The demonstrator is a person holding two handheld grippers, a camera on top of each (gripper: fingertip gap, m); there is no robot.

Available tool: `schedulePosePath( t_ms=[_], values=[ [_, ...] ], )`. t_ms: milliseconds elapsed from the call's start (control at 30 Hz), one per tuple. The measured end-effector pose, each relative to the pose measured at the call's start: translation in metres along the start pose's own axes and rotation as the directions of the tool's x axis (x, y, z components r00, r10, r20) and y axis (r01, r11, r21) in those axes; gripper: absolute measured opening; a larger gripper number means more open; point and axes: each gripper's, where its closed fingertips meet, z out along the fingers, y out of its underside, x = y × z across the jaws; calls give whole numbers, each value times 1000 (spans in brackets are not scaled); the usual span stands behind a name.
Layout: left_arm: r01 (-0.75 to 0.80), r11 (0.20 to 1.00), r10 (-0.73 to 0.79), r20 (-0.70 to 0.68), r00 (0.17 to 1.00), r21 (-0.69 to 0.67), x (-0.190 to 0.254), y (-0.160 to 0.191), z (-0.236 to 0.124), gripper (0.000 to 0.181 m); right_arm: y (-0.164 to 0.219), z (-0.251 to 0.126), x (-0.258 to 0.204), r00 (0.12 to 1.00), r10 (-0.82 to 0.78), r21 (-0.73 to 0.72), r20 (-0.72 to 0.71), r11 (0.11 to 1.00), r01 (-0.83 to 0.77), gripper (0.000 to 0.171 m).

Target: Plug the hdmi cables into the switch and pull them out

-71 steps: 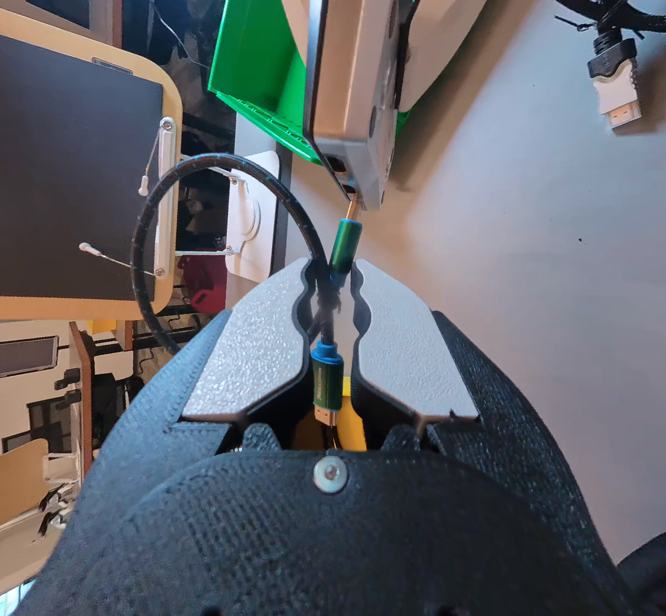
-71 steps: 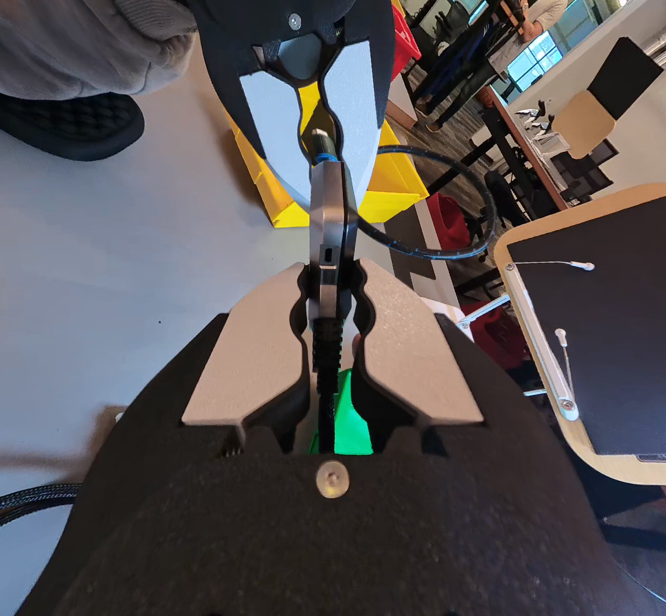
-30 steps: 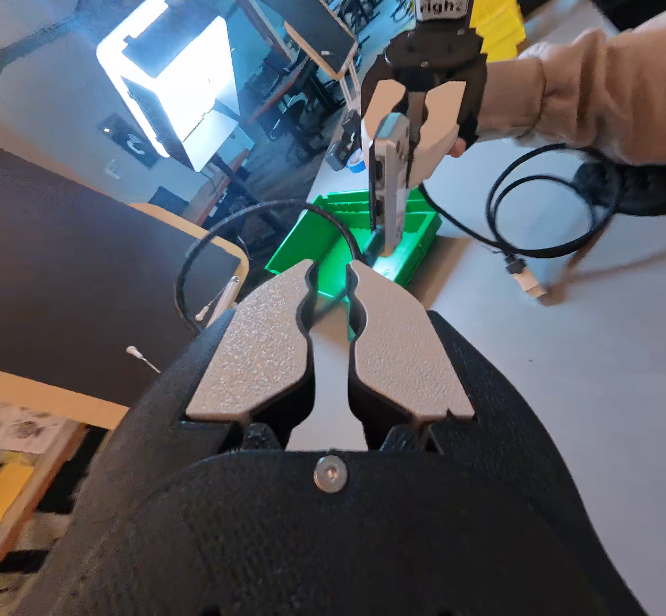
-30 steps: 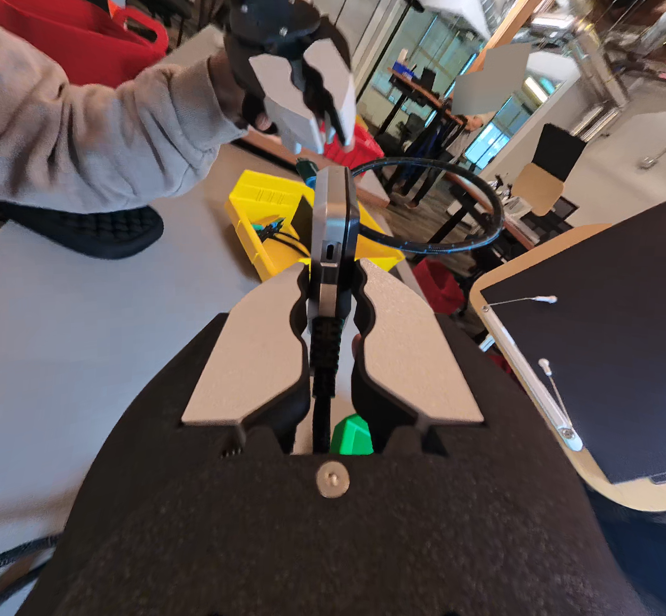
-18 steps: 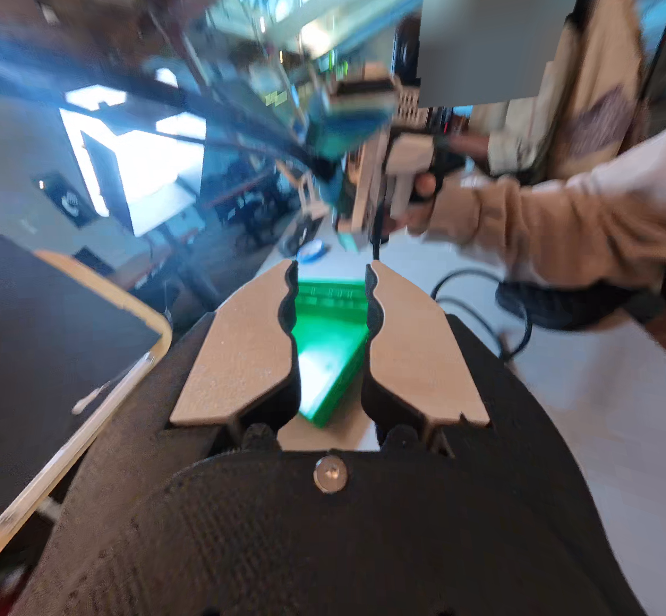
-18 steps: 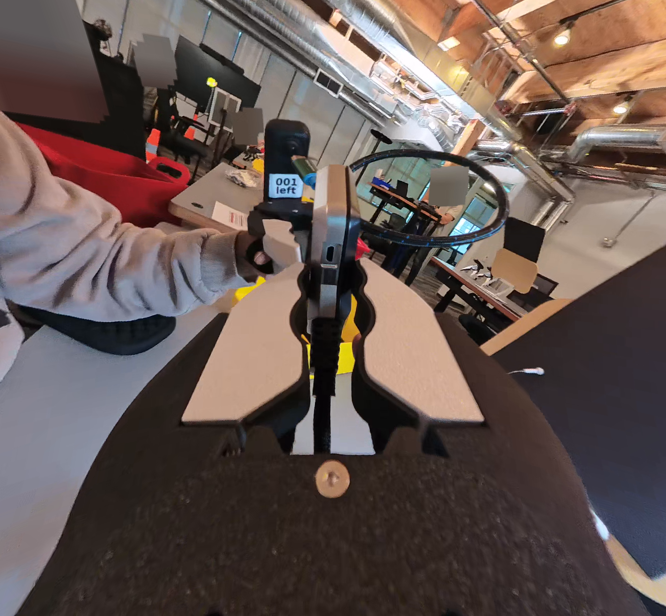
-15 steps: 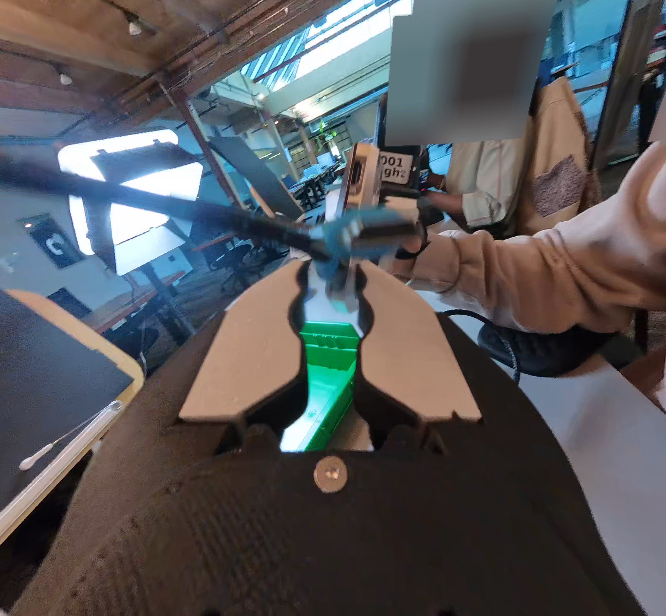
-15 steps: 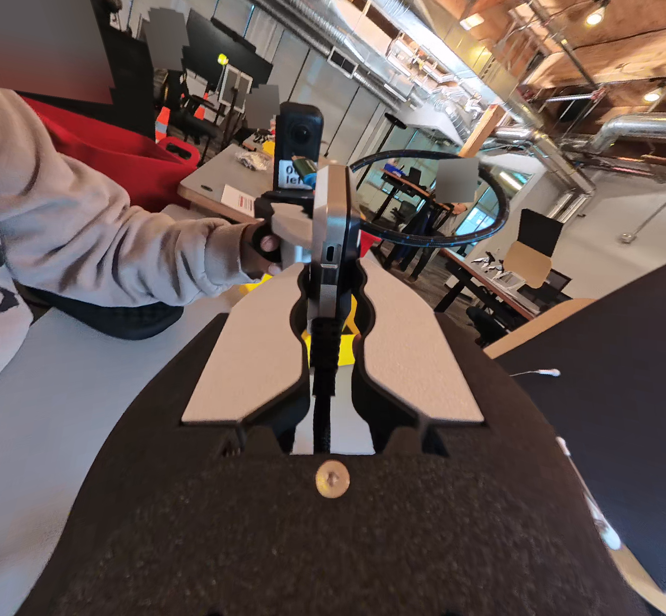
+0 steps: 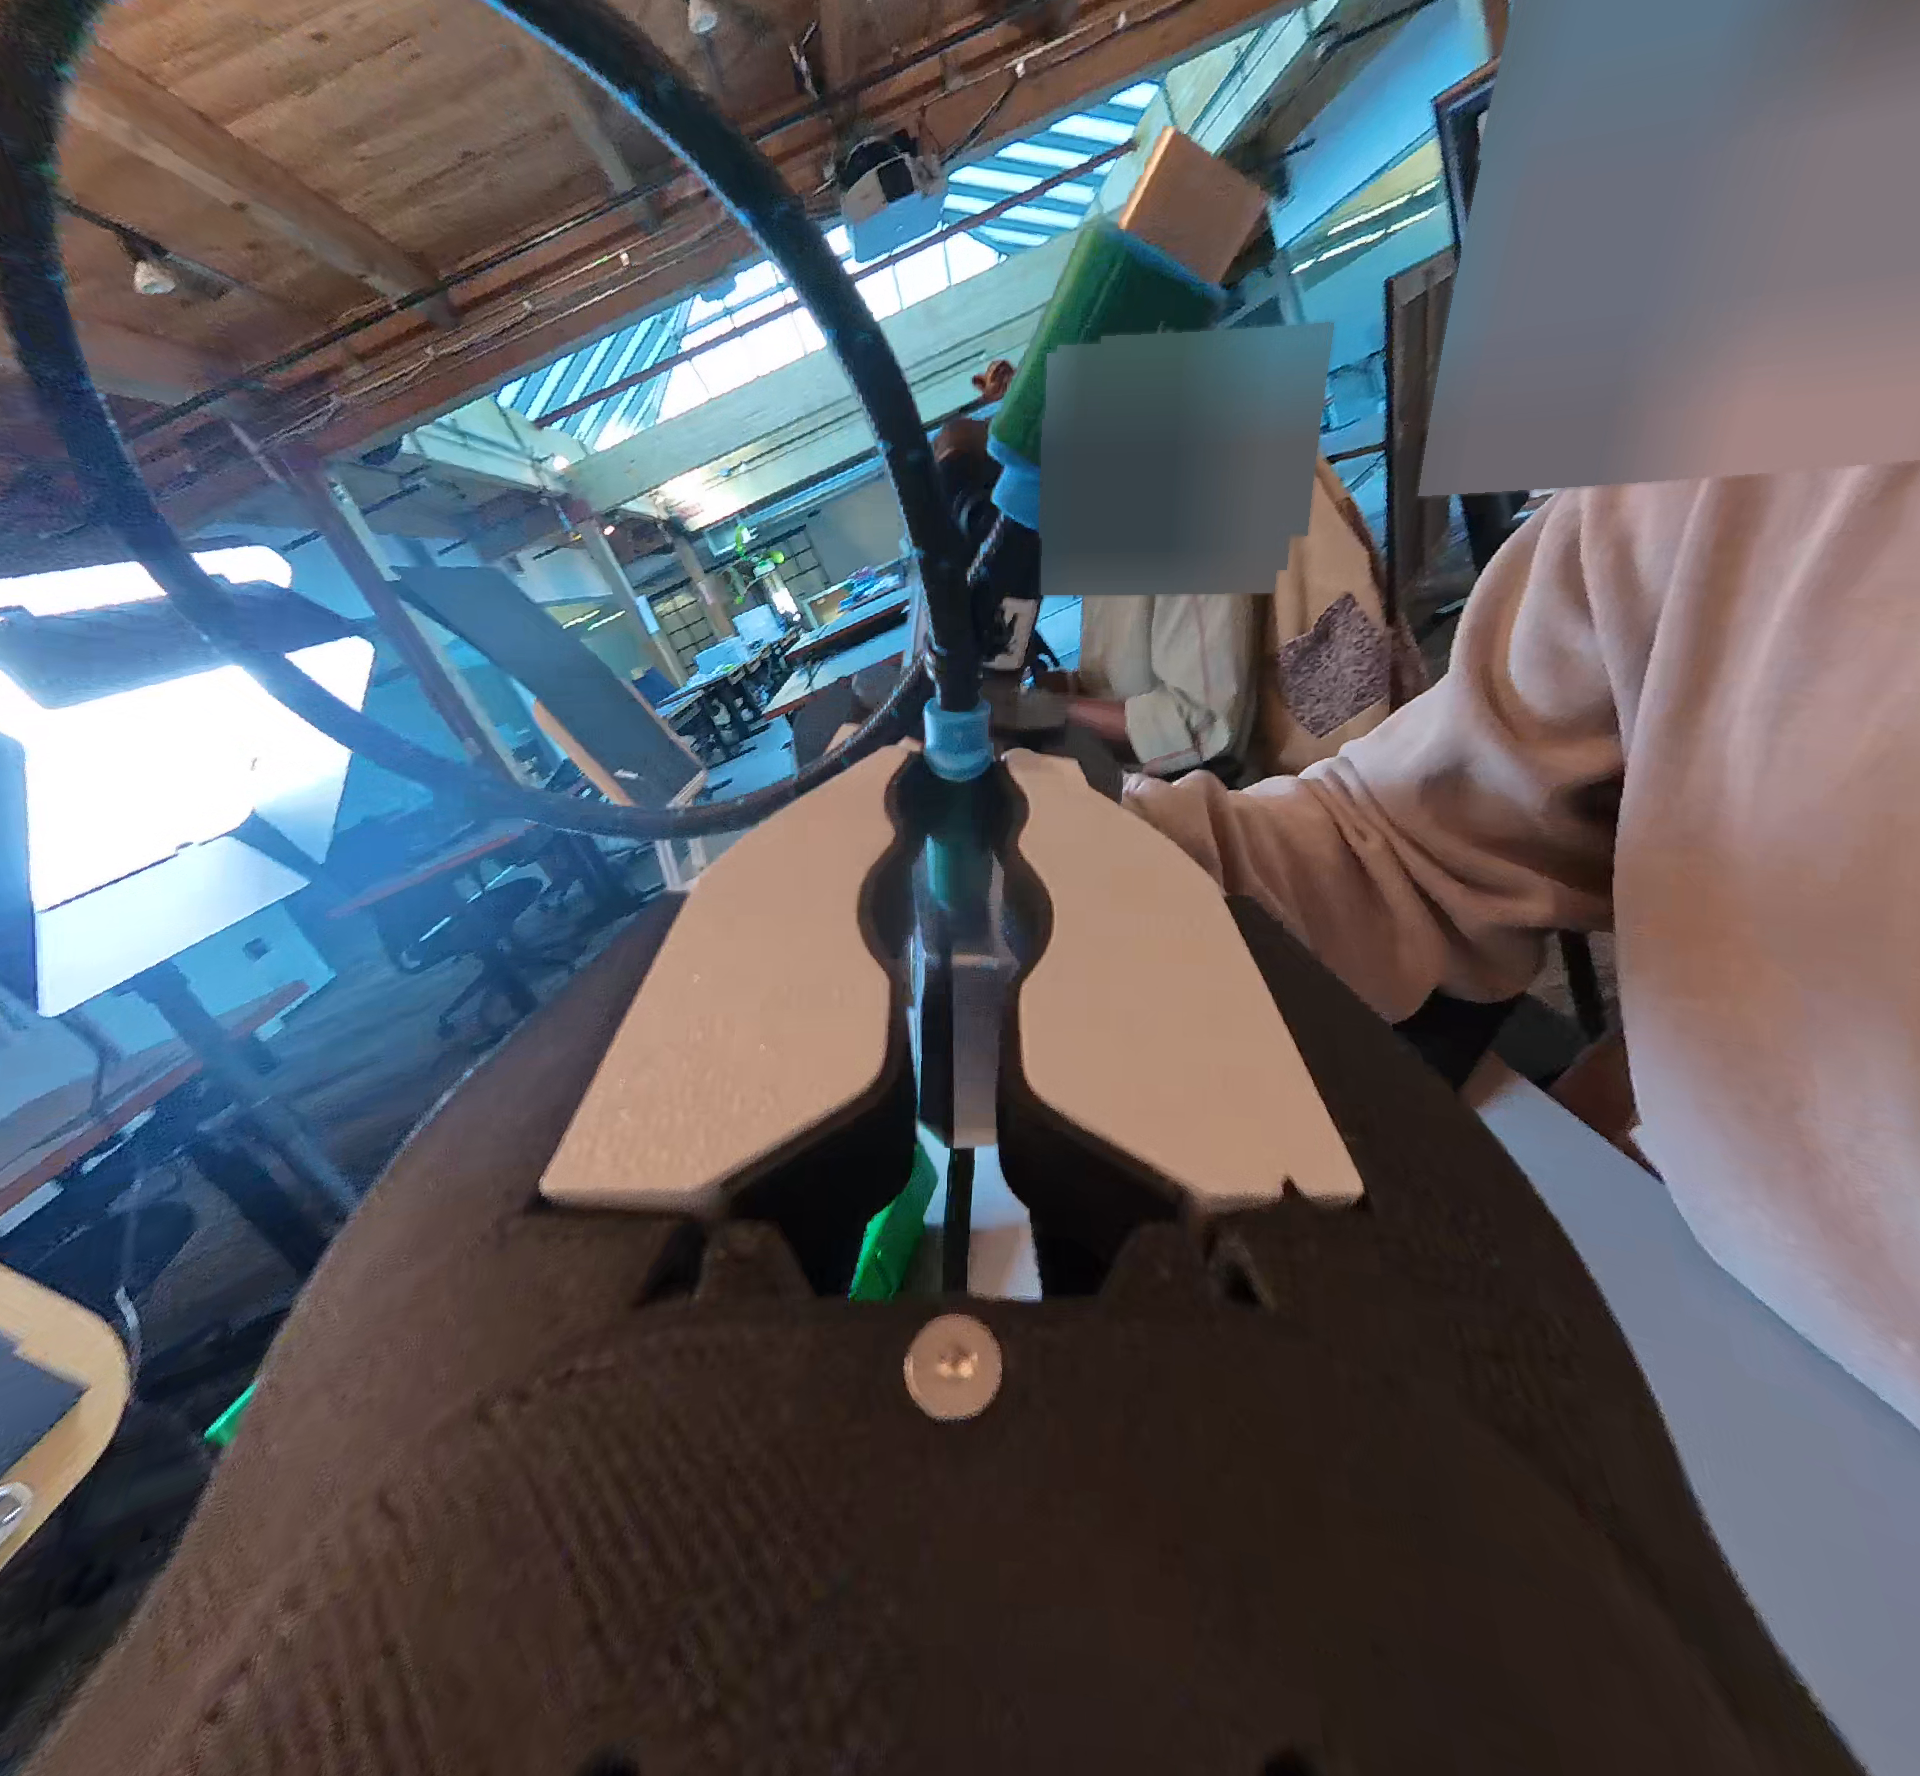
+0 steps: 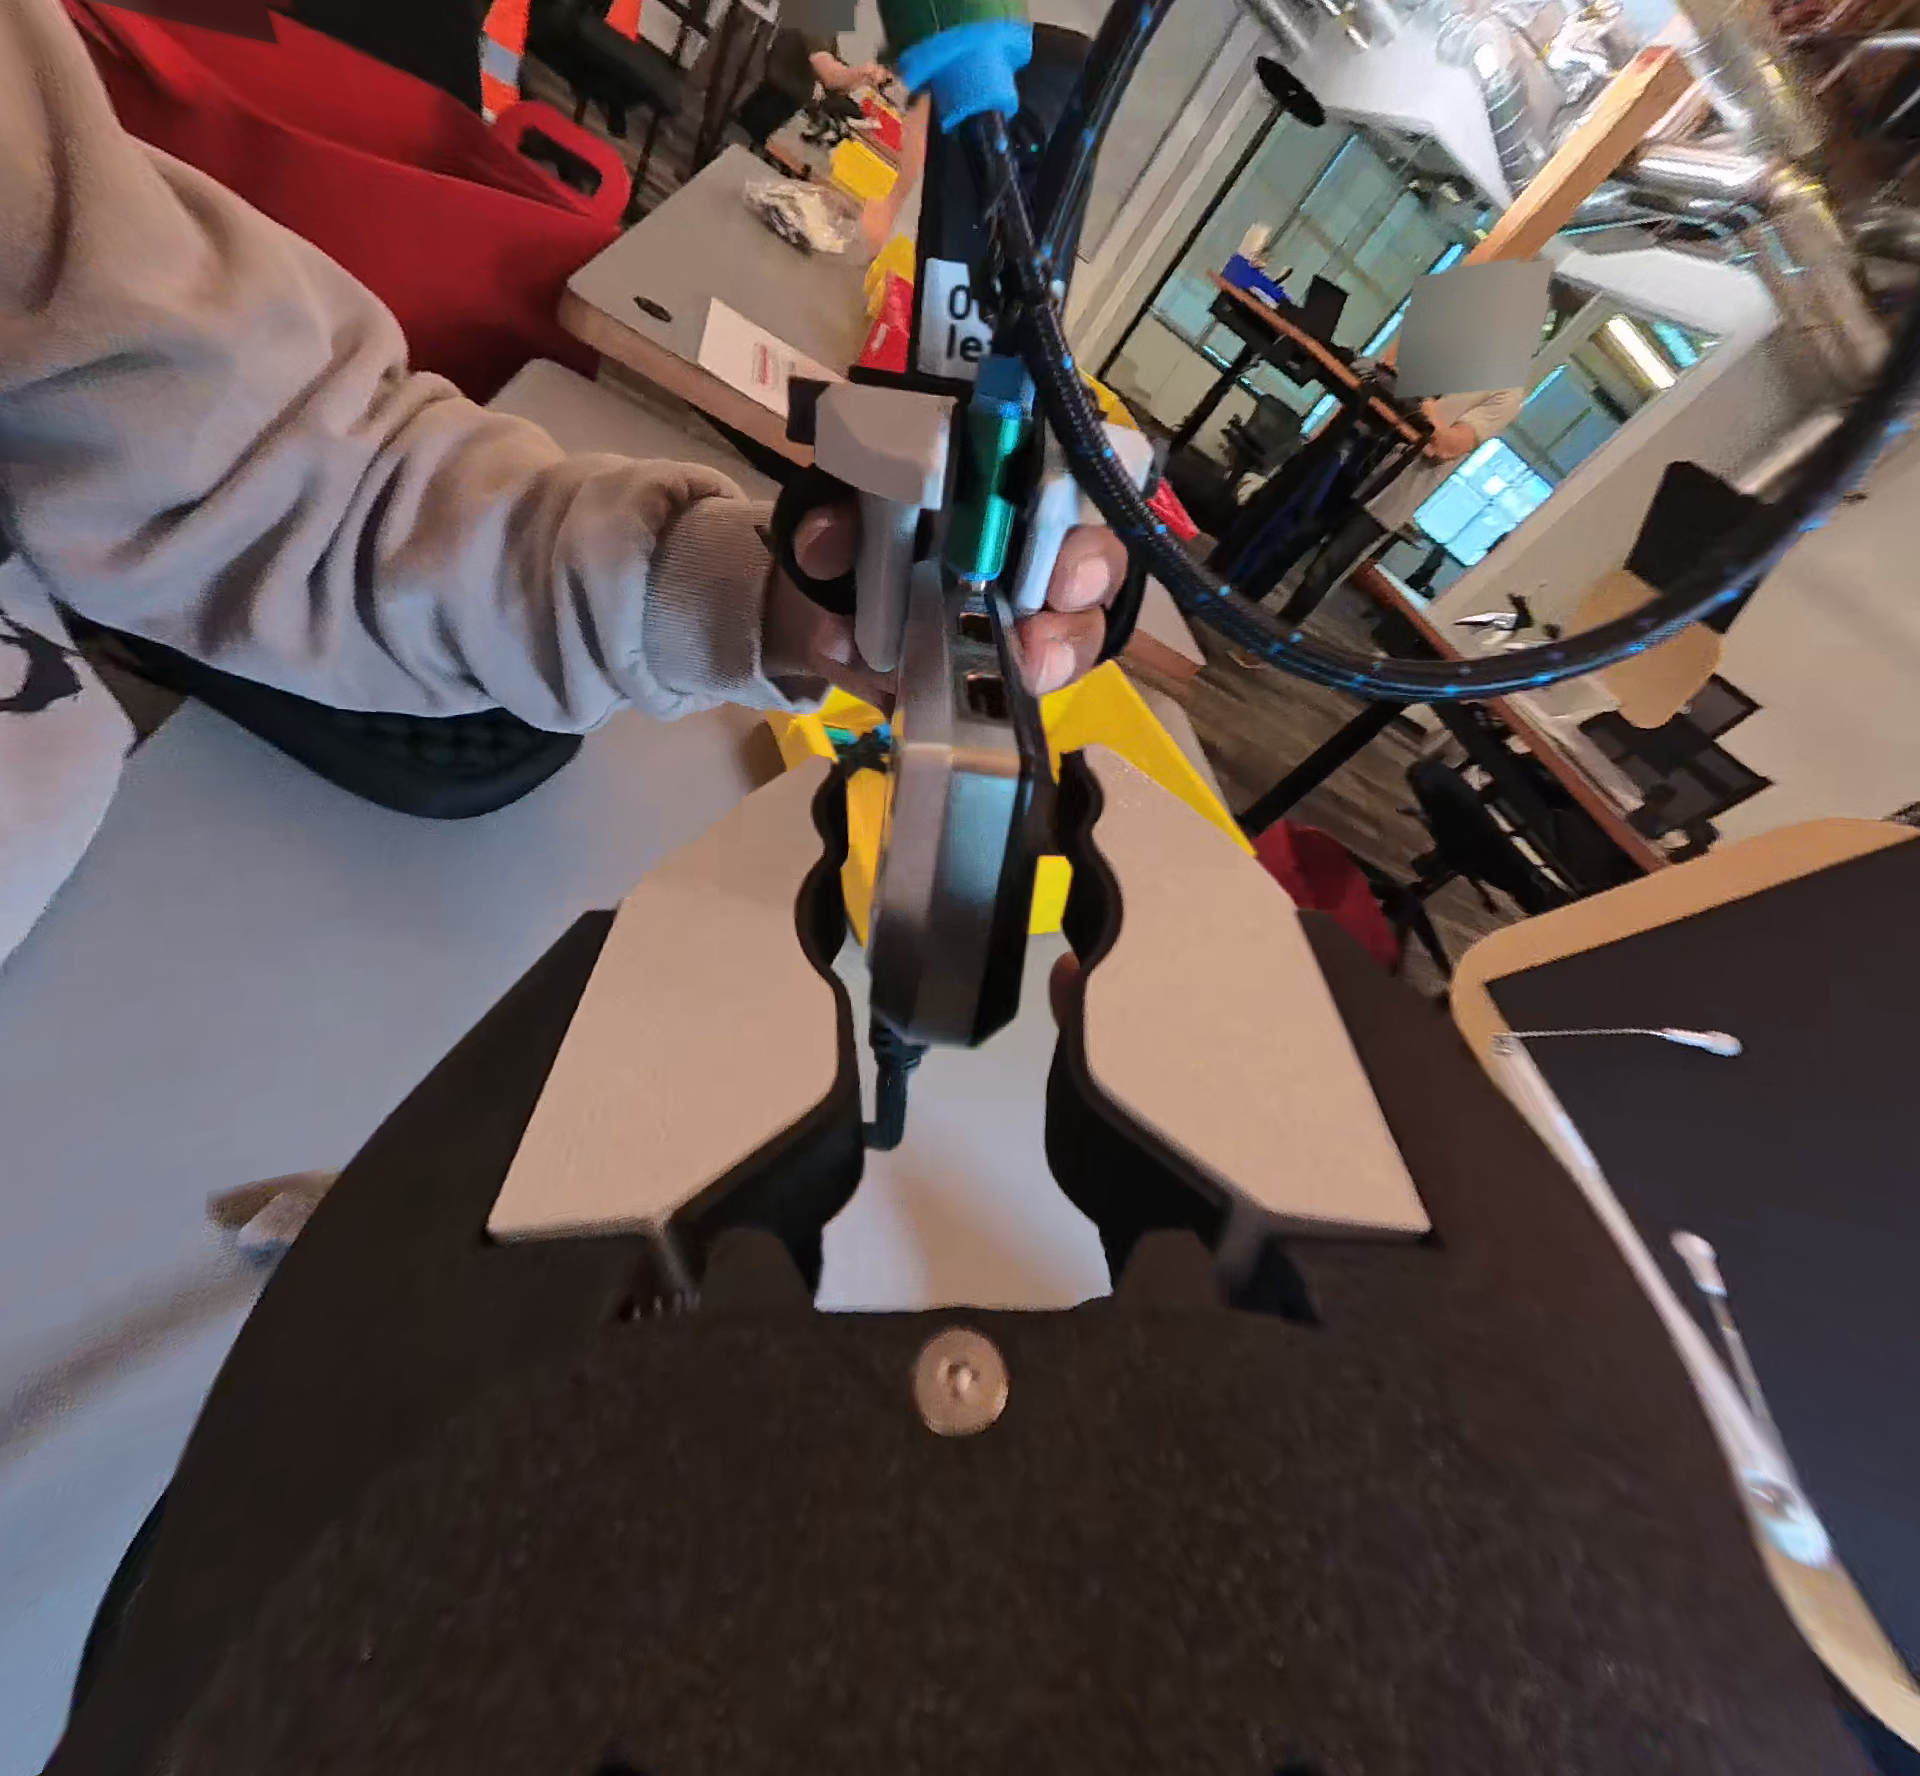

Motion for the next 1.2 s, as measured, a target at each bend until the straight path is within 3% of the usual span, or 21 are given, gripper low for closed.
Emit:
schedulePosePath(
  t_ms=[133, 300, 600, 767, 867, 1100, 1200],
  values=[
    [3, 1000, -3, -12, 1000, 16, 3, 1, 2, 12, 2, 10, -8, 992, 100, 87, 79, 991, -107, 37],
    [24, 999, -24, -4, 1000, 26, -3, 1, -4, 12, 5, 17, -2, 994, 109, 120, 31, 987, -112, 28],
    [-123, 972, 140, 73, 987, -199, -10, 2, -17, 13, 11, 16, 5, 994, 109, 29, -16, 994, -108, 27],
    [-149, 932, 171, 41, 984, -330, -9, 18, -21, 13, -10, 4, 8, 991, 131, 150, -4, 980, -129, 25],
    [-151, 912, 171, 19, 985, -382, -7, 36, -16, 12, -19, -6, 8, 998, 48, 110, -29, 993, -44, 24],
    [-119, 963, 141, 72, 987, -243, -12, 31, -4, 13, -27, -15, 11, 993, -64, 37, -99, 997, 68, 24],
    [-132, 943, 161, 71, 984, -307, -13, 42, -6, 23, -34, -15, 10, 994, -51, 85, -99, 995, 60, 23]
  ],
)
